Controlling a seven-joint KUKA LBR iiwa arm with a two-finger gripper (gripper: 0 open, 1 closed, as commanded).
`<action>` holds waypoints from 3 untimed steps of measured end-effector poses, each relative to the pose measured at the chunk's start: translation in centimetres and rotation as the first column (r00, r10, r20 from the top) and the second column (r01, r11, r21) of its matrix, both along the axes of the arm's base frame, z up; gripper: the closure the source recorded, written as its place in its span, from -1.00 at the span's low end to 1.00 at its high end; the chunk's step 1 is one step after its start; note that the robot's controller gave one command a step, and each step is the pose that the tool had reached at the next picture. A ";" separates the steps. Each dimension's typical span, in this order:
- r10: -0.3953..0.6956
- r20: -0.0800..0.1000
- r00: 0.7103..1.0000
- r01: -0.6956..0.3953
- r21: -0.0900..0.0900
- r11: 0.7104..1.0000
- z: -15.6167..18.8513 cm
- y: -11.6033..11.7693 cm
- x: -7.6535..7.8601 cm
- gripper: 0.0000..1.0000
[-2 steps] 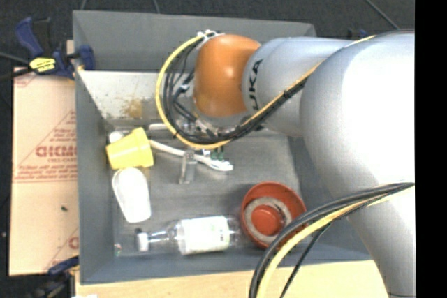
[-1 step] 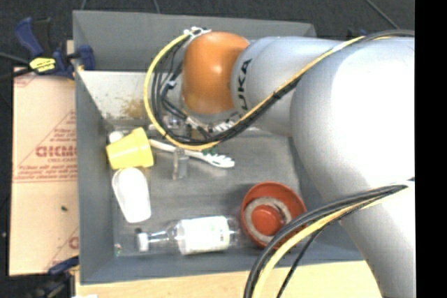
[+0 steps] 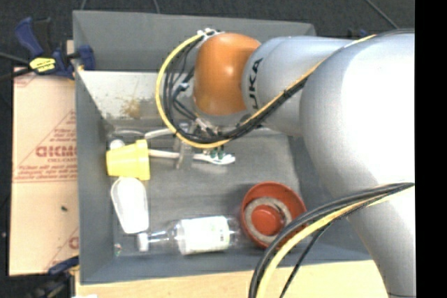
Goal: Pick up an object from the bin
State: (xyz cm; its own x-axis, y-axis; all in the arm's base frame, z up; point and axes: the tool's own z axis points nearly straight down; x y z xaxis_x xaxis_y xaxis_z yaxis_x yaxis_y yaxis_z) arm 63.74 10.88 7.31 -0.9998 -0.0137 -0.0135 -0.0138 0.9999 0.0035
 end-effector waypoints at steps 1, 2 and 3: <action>0.000 0.000 1.000 0.000 0.000 1.000 0.0 0.0 0.0 1.00; -0.001 -0.010 1.000 0.001 -0.001 1.000 2.3 -0.1 -0.3 1.00; 0.000 0.005 1.000 0.000 0.001 1.000 5.5 0.0 0.1 1.00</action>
Offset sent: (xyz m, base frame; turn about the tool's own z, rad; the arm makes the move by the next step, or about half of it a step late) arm -0.0001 0.0001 0.0827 0.0001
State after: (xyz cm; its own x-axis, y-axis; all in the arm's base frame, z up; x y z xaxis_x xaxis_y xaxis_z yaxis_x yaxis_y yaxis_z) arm 63.81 10.87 12.79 -0.9997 -0.0135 -0.0181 -0.0136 0.9999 0.0046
